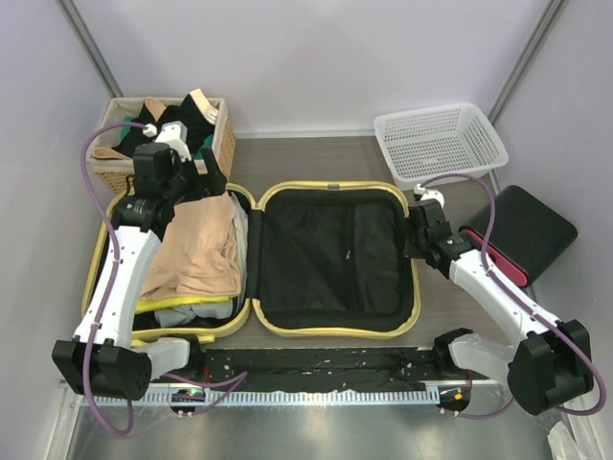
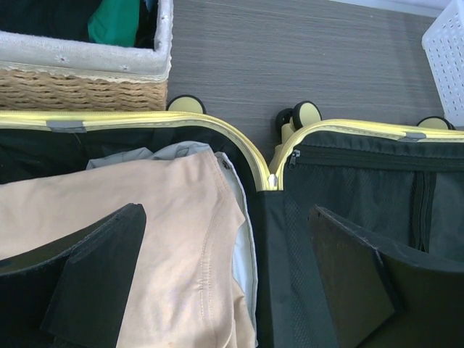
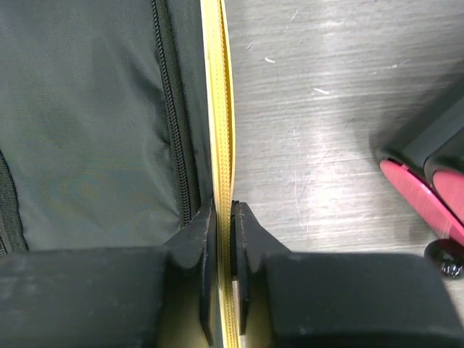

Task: Open, take out, and arrange the luggage

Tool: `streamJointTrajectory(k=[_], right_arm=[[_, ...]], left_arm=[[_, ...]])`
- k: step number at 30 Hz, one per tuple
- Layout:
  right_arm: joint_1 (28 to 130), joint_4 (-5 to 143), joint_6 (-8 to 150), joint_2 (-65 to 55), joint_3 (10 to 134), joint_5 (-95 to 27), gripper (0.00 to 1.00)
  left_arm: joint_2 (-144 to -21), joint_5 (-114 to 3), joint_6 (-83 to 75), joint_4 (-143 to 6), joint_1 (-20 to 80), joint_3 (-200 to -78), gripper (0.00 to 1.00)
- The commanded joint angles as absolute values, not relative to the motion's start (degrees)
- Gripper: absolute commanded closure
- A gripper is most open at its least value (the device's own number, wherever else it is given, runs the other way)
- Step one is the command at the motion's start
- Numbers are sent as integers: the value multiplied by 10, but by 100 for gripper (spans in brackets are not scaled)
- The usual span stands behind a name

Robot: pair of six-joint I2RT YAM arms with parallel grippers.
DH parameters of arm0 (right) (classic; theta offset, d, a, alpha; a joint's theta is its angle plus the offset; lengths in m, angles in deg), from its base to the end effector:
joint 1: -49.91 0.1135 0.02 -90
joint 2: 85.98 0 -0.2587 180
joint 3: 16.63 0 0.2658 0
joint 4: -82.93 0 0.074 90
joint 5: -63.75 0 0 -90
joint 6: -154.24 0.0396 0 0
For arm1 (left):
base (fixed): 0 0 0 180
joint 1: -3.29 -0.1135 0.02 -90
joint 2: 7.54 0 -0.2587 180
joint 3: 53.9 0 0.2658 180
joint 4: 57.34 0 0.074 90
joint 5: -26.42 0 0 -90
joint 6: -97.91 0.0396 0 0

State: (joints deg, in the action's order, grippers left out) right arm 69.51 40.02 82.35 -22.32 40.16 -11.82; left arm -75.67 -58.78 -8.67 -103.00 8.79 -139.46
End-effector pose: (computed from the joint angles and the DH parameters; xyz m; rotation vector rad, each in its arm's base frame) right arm 0.2310 0.0718 0.2278 0.0800 2.4018 -0.0035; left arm 0.2756 -0.0299 0.3795 -0.1487 2.0721 -0.3233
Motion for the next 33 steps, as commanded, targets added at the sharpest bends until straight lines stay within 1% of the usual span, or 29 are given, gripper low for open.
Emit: streamJointTrajectory(k=[1,2,4,5,6,7,8,9,10,11,12,13,14,15,16,17,18,19,20,22,23,24,27,28,33], right_arm=[[698,371,841,-257,446,-137,68],[699,365,838,-263,469,-131,50],[699,365,821,-288,492,-120,35],[699,372,813,-299,511,-124,21],[699,384,807,-309,516,-136,15],[699,433,805,-333,515,-154,11],[699,464,817,-344,503,-159,1],[699,532,829,-357,494,-171,0],[699,565,864,-374,484,-190,0],[698,602,882,-377,462,-240,0],[699,683,900,-376,454,-292,0],[700,727,938,-367,448,-333,4],[710,759,966,-332,447,-381,16],[727,795,981,-311,452,-387,23],[793,800,984,-283,462,-382,26],[836,796,966,-234,491,-330,28],[877,792,958,-204,506,-311,28],[944,799,955,-178,520,-308,28],[965,809,972,-120,545,-322,28],[1005,854,1016,-72,565,-363,28],[1018,874,1049,-24,582,-378,28],[1027,889,1062,-4,593,-390,28],[1065,868,1060,62,650,-403,24],[1079,859,1063,74,671,-402,24],[1095,842,1088,140,699,-413,23]], left_arm=[[-754,-593,-85,-1017,89,-1389,0],[-753,-598,-84,-1022,89,-1388,0],[-751,-612,-66,-1028,89,-1386,0],[-749,-622,-60,-1036,89,-1386,0],[-743,-631,-56,-1040,87,-1385,0],[-739,-652,-50,-1040,86,-1378,0],[-735,-657,-50,-1034,80,-1372,0],[-729,-658,-52,-1030,67,-1360,0],[-721,-655,-59,-1026,58,-1353,0],[-716,-639,-63,-1017,47,-1348,0],[-713,-621,-70,-1011,15,-1336,0],[-710,-608,-83,-1007,1,-1330,0],[-709,-582,-90,-1000,-13,-1326,0],[-709,-575,-94,-999,-30,-1319,0],[-711,-572,-97,-997,-36,-1319,0],[-712,-571,-100,-996,-40,-1319,0],[-713,-572,-100,-997,-43,-1319,0],[-713,-572,-98,-997,-44,-1319,0],[-713,-574,-99,-996,-45,-1319,0],[-712,-577,-98,-998,-46,-1318,0],[-711,-577,-98,-998,-48,-1317,0],[-711,-580,-98,-998,-47,-1316,0],[-709,-580,-98,-999,-47,-1315,0],[-709,-579,-98,-998,-47,-1315,0],[-711,-565,-101,-1000,-47,-1316,0]])
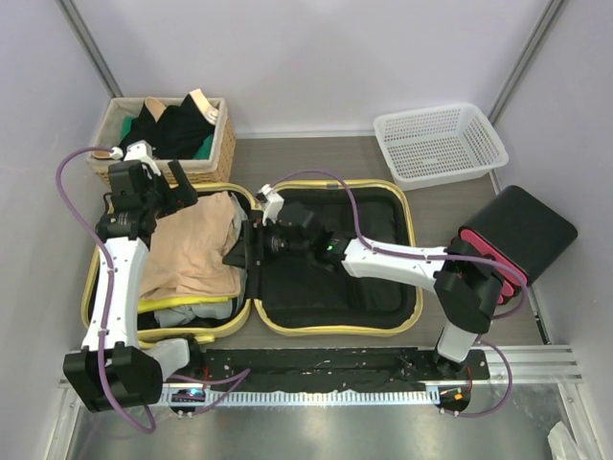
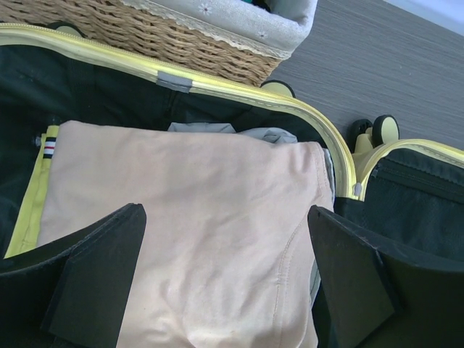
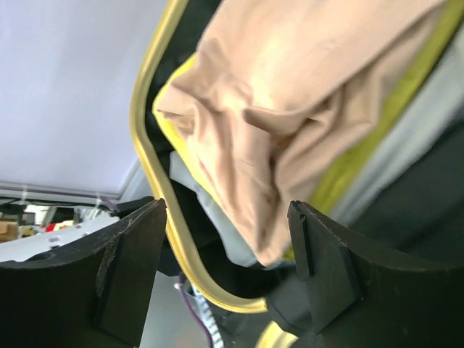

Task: Open, take out, and arrange the luggage

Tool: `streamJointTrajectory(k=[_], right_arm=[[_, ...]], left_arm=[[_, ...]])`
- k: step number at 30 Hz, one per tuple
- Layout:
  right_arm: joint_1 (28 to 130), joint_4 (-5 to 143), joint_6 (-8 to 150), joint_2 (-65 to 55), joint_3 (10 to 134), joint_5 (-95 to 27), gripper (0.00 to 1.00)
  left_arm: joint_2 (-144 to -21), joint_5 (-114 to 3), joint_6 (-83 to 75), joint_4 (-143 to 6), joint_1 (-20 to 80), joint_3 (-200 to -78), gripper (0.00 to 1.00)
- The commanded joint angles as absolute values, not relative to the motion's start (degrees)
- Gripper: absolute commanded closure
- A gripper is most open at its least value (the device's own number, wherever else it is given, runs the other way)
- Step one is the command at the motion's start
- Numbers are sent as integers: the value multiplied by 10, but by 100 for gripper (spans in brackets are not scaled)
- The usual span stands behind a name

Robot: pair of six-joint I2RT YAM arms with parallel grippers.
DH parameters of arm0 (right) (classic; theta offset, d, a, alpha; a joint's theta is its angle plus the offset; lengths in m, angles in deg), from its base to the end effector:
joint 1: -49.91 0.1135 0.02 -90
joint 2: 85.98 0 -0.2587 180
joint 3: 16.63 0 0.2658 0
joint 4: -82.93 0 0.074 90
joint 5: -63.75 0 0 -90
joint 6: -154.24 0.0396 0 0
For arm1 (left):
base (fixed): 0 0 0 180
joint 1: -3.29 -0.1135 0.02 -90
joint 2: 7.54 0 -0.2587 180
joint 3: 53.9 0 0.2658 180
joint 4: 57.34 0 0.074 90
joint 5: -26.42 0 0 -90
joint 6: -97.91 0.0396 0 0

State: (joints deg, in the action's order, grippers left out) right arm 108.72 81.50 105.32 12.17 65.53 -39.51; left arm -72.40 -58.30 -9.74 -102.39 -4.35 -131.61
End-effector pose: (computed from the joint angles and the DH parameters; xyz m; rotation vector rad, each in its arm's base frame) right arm 0.2095 0.3636 0.2627 -0.5050 2.0646 1.3487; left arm 0.2634 0.0316 0.3464 -0.4146 2.0962 -0.2010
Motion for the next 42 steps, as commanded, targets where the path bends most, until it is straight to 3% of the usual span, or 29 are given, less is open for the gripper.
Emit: streamJointTrajectory(k=[1,8,22,26,32,35,42], right_arm=[[1096,841,1091,150,707,-417,23],[1115,716,1049,208,784,-338,27],[1123,729,1055,258,811,-341,28],[1125,725,1044,263,826,-337,42],[1132,669,998,250,844,-265,84],[1133,648,974,238,847,-211,96],[1132,612,932,206,847,-148,99]], left_arm=[[-711,-564,-101,-999,-47,-1315,0],[-708,-560,-102,-999,-47,-1315,0],[-706,-549,-106,-996,-47,-1314,0],[-707,-545,-109,-996,-47,-1313,0],[-708,-541,-111,-995,-47,-1313,0],[-707,-540,-111,-993,-47,-1313,0],[-709,-541,-111,-994,-47,-1312,0]])
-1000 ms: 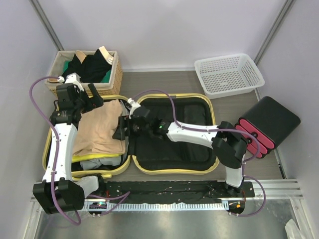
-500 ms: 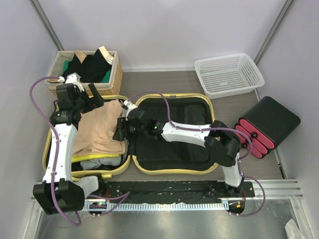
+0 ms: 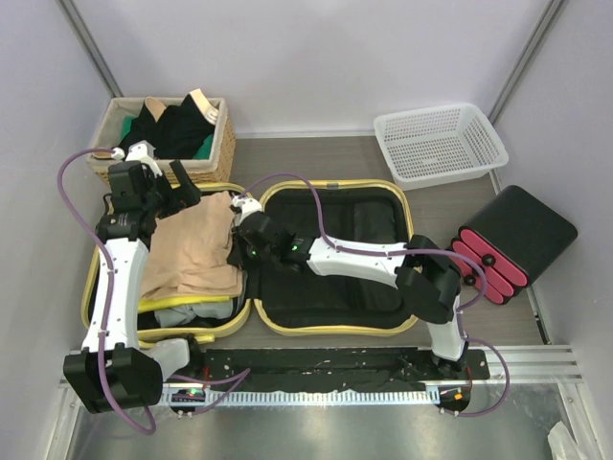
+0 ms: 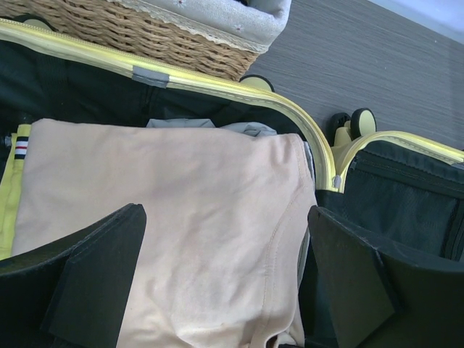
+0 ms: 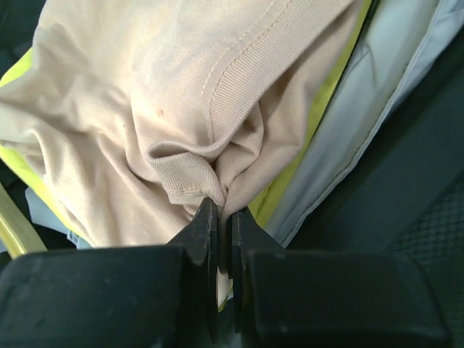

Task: Open, take out, and arrange the luggage

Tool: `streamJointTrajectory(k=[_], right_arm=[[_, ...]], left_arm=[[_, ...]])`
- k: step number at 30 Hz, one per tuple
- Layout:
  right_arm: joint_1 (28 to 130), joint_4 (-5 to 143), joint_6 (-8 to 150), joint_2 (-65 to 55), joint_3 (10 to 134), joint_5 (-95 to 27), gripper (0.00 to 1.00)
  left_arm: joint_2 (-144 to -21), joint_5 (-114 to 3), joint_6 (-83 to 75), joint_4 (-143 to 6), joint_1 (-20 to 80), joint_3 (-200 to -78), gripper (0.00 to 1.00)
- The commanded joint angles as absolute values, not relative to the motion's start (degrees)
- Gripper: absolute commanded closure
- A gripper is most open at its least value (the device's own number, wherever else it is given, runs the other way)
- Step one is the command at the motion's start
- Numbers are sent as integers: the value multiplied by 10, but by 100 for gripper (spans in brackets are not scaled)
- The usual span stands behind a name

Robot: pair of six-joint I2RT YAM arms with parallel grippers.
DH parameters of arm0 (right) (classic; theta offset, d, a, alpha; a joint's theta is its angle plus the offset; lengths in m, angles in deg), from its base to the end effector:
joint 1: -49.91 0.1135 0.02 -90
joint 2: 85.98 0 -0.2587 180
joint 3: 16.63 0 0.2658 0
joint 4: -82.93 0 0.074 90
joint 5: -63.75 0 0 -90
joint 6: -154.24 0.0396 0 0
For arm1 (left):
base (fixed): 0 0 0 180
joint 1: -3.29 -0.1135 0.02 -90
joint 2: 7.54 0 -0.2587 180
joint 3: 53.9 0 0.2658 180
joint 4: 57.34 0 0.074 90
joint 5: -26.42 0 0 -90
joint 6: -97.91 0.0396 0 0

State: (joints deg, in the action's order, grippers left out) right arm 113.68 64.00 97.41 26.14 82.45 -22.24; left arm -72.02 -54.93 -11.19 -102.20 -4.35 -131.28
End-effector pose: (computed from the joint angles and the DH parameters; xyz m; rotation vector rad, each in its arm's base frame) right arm 0.2114 0.4228 0.2331 -0.5565 2.2012 0.8899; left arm 0.2621 0.0291 0.3464 -0.4060 2.0952 -0.2786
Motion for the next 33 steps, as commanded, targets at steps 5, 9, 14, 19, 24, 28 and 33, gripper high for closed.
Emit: streamJointTrajectory(k=[5,9,14,19,24,28,33], right_arm=[[1133,603,914,166,841,-125,99],[1131,588,903,153,842,-107,99],[1105,564,912,143,827,-117,99],[1051,551,939,114,778,-183,99],[1002,544,945,66,712,-212,99],[976,532,940,24,670,-216,99],[941,518,933,-26,607,-217,99]], left_arm=[[-709,-544,-111,-994,-47,-1312,0],[-712,-544,-110,-995,-47,-1312,0],[-715,-544,-112,-995,-47,-1311,0],[-742,-515,-121,-998,-47,-1313,0],[-759,-492,-146,-989,-46,-1297,0],[-749,-473,-185,-966,-41,-1253,0],[-728,-470,-219,-933,-16,-1208,0]])
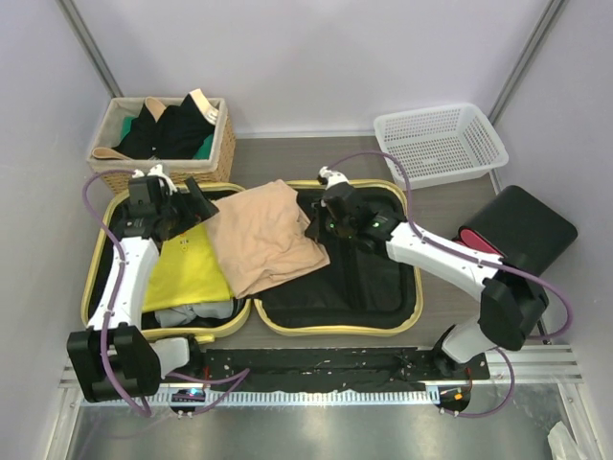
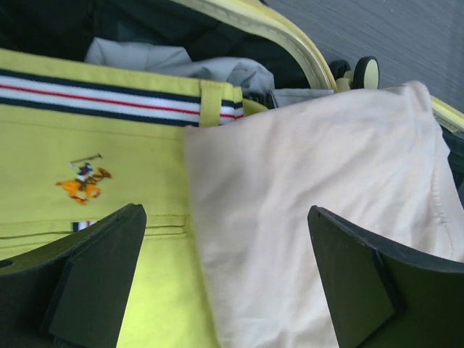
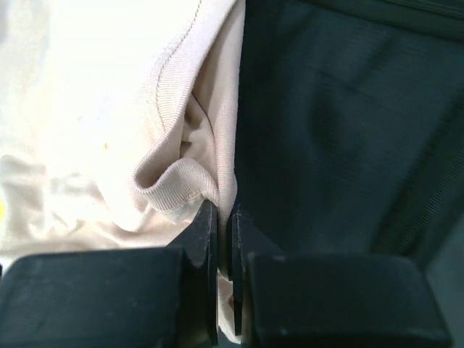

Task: Open, take out, and arrange the luggage

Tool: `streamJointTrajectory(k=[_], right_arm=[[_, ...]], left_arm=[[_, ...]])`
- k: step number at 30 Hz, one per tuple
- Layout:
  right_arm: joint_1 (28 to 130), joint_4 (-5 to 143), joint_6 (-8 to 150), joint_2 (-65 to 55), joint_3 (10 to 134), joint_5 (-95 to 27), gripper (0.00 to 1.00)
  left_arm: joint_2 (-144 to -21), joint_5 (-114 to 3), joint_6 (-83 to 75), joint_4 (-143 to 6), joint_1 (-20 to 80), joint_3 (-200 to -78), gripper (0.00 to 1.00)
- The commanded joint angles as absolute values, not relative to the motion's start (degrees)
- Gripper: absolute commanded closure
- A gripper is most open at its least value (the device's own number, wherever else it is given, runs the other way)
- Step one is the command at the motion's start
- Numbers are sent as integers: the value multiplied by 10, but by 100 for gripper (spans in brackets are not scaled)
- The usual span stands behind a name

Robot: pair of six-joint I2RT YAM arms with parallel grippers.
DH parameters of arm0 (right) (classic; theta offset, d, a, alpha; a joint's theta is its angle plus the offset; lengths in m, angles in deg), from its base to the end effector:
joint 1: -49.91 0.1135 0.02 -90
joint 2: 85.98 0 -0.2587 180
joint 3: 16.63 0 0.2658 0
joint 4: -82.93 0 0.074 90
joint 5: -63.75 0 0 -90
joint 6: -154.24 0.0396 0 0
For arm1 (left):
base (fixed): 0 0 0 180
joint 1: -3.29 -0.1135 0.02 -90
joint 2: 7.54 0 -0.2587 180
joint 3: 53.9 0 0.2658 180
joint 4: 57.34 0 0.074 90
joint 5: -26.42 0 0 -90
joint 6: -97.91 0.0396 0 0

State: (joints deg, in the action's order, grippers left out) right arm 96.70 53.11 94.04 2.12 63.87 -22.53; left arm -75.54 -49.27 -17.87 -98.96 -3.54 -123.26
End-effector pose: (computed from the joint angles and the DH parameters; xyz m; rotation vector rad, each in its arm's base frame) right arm 0.2518 0.2643 0.2679 -0.3038 2.2842 0.6466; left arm 0.2738 0.0229 0.2871 -0.5138 2.2302 -0.4572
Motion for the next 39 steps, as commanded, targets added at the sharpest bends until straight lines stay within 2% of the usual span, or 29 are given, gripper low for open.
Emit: streamJointTrajectory(k=[1,4,5,6,8,9,12,15,18,23,29,37,39], right_arm=[[930,518,932,-30,591,-221,99],[903,520,926,-38,567,-255,97],[895,524,919,-38,565,-280,90],[889,524,915,-38,564,-305,74],[874,527,904,-39,563,-326,61],[870,530,893,-39,564,-334,48],[853,545,874,-40,569,-375,29],[840,570,864,-34,575,-396,22],[826,588,859,-13,585,-413,21],[823,627,852,42,613,-450,21],[823,637,823,101,655,-466,23],[823,663,795,161,670,-511,23],[823,670,798,171,671,-528,25]], left_arm=[[-726,-466,-233,-925,-2,-1197,0],[-726,-463,-247,-902,28,-1162,1],[-729,-462,-254,-898,28,-1149,0],[-728,-457,-258,-893,28,-1142,0],[-726,-448,-268,-877,28,-1127,3],[-724,-437,-276,-873,28,-1117,4],[-712,-431,-280,-868,44,-1106,7],[-707,-428,-282,-865,47,-1097,11],[-712,-411,-292,-853,50,-1084,19],[-713,-406,-302,-837,65,-1069,23],[-735,-399,-311,-816,87,-1065,34],[-743,-401,-317,-804,105,-1065,59],[-746,-400,-318,-801,106,-1063,61]])
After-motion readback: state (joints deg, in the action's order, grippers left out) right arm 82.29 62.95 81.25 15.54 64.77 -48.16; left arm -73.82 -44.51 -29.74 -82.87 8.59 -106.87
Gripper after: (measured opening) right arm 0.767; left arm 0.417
